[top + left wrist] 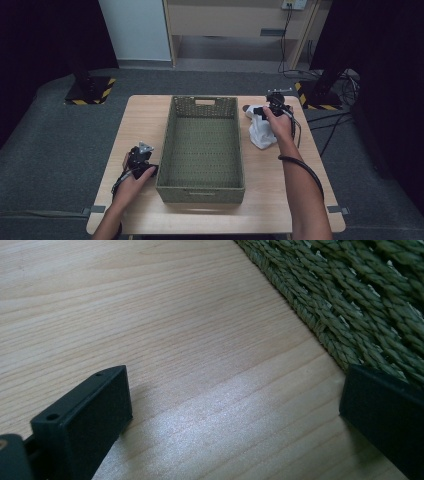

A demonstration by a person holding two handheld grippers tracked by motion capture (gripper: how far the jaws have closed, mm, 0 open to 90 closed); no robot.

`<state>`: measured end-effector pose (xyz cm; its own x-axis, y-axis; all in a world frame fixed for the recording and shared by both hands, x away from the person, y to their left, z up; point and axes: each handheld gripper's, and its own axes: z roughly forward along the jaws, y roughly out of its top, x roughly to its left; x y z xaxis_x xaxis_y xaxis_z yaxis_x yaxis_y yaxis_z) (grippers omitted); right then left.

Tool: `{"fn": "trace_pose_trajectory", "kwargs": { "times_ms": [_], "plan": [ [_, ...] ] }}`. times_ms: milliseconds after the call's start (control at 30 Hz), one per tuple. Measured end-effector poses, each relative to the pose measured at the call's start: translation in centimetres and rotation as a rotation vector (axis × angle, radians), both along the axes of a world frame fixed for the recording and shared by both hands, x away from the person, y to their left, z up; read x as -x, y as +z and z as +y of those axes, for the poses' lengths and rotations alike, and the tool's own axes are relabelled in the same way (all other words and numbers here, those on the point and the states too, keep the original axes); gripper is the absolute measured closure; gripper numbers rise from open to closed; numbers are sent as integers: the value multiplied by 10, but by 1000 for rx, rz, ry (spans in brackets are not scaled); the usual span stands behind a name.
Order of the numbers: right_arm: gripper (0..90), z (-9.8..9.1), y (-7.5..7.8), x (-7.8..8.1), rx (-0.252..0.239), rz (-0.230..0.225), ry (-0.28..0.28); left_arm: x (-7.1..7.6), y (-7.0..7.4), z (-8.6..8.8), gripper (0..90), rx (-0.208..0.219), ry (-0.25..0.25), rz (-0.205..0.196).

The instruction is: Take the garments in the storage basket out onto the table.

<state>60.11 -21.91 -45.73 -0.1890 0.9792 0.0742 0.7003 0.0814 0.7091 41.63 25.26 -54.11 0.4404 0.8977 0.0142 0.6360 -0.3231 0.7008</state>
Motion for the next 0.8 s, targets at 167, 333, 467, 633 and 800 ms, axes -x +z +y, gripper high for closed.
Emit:
{"fn": "trace_pose_trajectory", "kwargs": {
  "times_ms": [167,333,467,633,800],
  "plan": [
    [32,-1,5,6,-2,-5,1,0,0,0,0,0,-2,0],
    [33,-4,10,15,-5,-18,8,0,0,0,0,0,-2,0],
    [33,-7,14,23,-11,-29,10,0,0,0,0,0,-2,0],
    [31,-12,16,36,-12,-30,6,0,0,0,0,0,-1,-1],
    [29,-19,15,50,-32,-41,19,0,0,0,0,0,0,-1]
  ]
}}
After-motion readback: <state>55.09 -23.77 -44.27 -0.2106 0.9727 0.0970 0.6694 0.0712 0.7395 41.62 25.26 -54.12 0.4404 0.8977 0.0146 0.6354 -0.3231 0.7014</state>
